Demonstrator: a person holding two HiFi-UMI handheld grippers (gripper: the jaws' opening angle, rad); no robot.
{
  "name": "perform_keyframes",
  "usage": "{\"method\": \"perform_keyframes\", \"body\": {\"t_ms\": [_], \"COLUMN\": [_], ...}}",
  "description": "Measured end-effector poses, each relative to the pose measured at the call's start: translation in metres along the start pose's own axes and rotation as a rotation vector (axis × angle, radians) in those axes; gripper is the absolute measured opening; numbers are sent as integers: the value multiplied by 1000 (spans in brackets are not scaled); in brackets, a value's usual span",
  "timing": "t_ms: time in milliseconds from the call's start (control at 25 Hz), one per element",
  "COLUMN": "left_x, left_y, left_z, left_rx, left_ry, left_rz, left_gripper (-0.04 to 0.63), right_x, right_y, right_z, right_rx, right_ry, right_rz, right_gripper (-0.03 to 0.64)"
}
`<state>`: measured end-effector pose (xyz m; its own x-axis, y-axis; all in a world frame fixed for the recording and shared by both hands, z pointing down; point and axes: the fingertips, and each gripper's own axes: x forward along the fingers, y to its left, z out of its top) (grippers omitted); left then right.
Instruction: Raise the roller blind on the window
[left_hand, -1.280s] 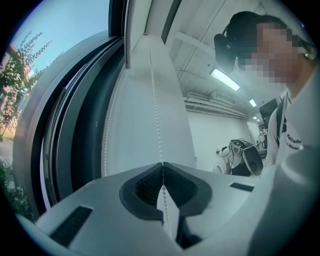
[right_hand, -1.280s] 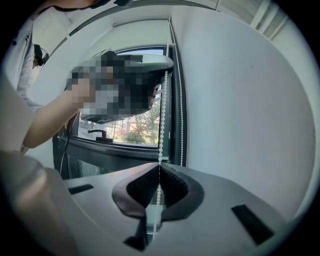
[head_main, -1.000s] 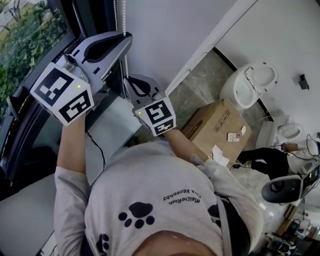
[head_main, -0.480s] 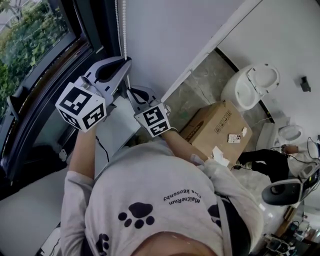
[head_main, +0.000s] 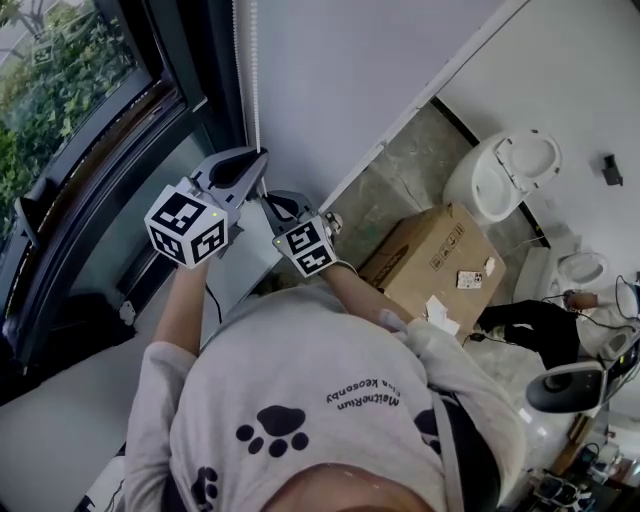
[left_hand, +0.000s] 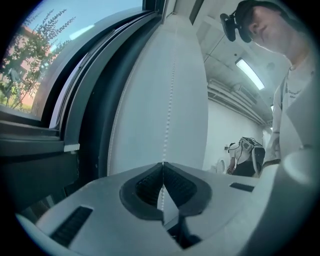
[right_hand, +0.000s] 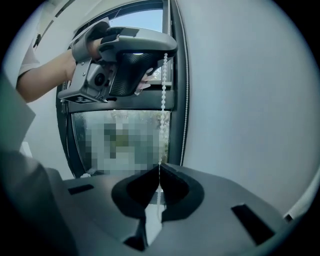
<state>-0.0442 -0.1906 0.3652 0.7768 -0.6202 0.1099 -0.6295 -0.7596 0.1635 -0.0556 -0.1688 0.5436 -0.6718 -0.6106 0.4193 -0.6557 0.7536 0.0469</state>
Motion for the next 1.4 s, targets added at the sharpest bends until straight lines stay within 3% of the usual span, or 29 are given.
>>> {"method": "perform_keyframes", "body": {"t_ms": [320, 600, 720, 800, 1040, 1400], "left_x": [2, 0, -2, -2, -2, -4], "left_y": [-2, 0, 1, 2, 1, 2], "left_z": [-26, -26, -26, -25, -25, -25], "left_rx": [-30, -23, -18, -17, -18, -18], "left_ry": [31, 19, 8, 2, -10, -17], "left_rz": [-6, 6, 12, 13, 11, 17], "left_gripper": [12, 12, 12, 12, 12, 12], "right_x": [4, -7, -26, -43, -93, -133], "right_y": [2, 4, -2, -6, -21, -23], "right_z": [-24, -14, 14, 41, 137, 246], "right_rx": [18, 10, 35, 58, 51, 9], "right_ry": [46, 29, -44, -107, -275, -421], "right_rz": [1, 20, -2, -12, -65, -35], "right_gripper": [11, 14, 29, 97, 95, 95]}}
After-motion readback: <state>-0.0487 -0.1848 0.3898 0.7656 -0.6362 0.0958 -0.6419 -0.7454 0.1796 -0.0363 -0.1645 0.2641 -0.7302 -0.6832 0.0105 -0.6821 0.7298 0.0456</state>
